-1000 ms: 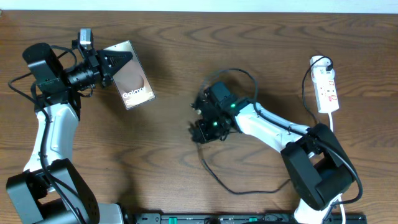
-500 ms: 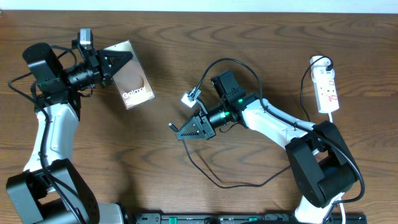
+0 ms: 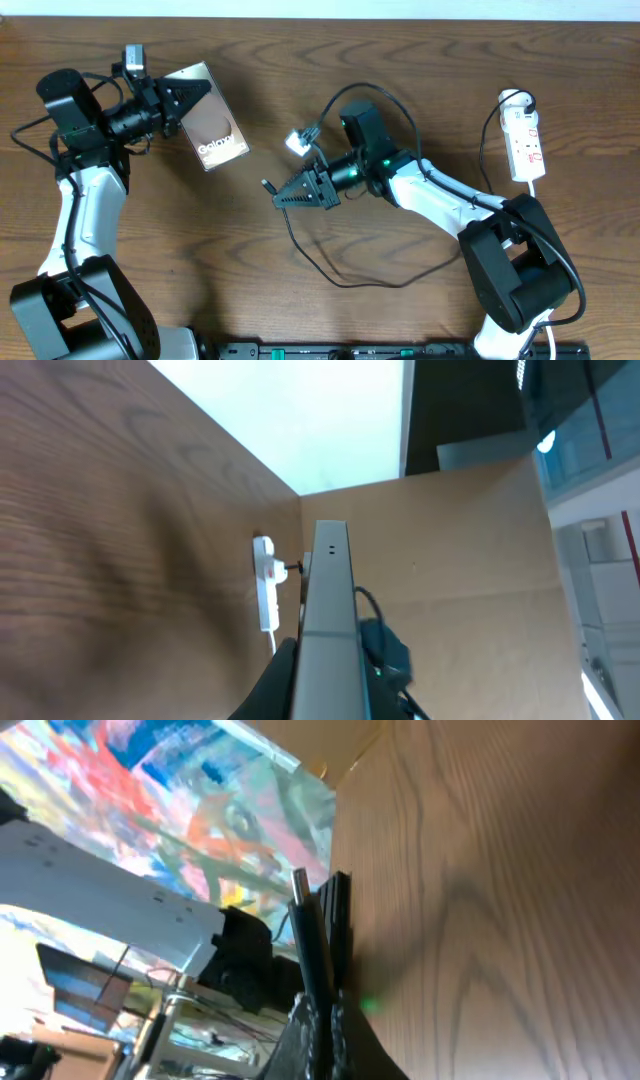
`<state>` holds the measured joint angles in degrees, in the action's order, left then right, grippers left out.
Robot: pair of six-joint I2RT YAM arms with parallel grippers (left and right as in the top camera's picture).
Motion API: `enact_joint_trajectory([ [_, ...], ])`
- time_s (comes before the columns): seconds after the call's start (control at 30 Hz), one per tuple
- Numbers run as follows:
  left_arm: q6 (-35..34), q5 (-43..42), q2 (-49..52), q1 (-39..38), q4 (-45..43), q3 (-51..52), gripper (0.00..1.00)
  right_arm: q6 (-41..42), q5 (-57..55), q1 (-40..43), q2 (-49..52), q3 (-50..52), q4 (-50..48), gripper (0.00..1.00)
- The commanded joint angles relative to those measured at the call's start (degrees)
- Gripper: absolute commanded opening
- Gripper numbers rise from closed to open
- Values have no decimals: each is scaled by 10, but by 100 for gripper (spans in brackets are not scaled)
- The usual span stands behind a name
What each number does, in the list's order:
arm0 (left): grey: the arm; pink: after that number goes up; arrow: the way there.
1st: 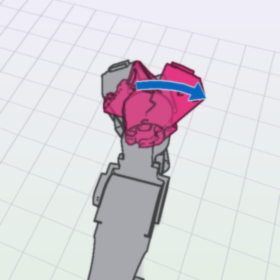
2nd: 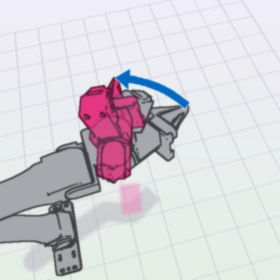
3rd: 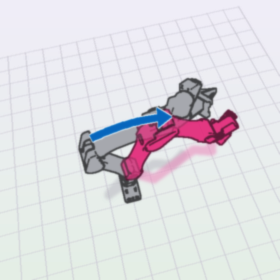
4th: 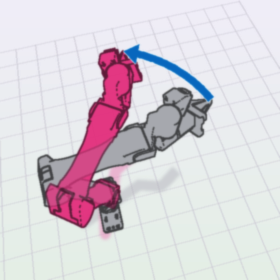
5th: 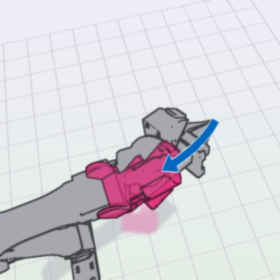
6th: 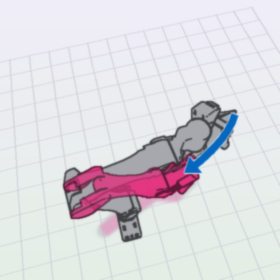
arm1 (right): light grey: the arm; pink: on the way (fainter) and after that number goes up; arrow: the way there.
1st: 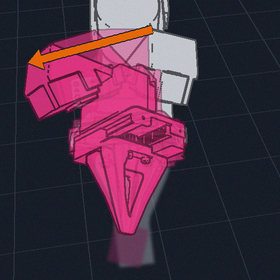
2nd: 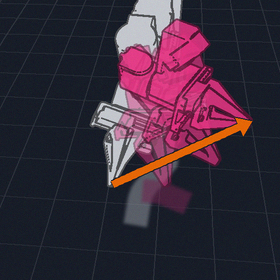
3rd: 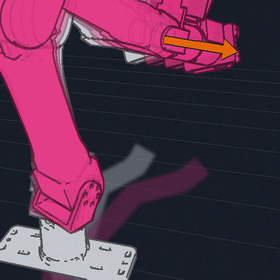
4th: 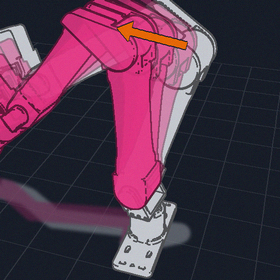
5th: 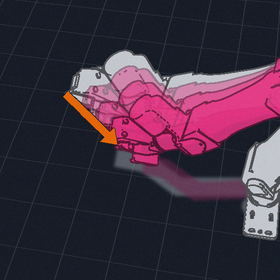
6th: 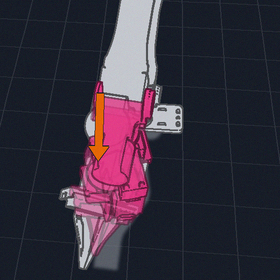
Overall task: Plug charger to phone and switch on socket
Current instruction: 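Grasp the USB plug with the right gripper and lift it, then move the plug with the right gripper to the phone's bottom port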
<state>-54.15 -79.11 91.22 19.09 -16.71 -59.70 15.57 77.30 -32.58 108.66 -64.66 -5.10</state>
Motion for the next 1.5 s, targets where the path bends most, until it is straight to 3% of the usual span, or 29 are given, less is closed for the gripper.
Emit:
enact_joint_trajectory([
  [0.0, -3, 46, -5, 1, -3, -4, 7, 149, 12, -1, 1, -5, -94, 1],
  [0.1, -3, 78, -5, 1, -4, -4, 7, 196, -8, -1, 1, -5, -159, 1],
  [0.3, -3, 82, -4, 1, -66, -4, 8, 209, -18, -1, 5, -5, -171, 1],
  [0.4, -3, 78, -4, -3, -96, -4, 7, 257, -16, -5, 21, -5, -220, 1],
  [0.77, -3, 76, -3, -25, -117, -4, 7, 518, 18, -15, 136, -5, -627, 1],
  [1.07, 21, 37, -3, -30, -117, -4, 7, 563, 6, -16, 136, -9, -679, 1],
  [1.47, 28, 45, -3, -48, -117, -4, 7, 618, -11, -16, 136, -9, -726, 1],
])
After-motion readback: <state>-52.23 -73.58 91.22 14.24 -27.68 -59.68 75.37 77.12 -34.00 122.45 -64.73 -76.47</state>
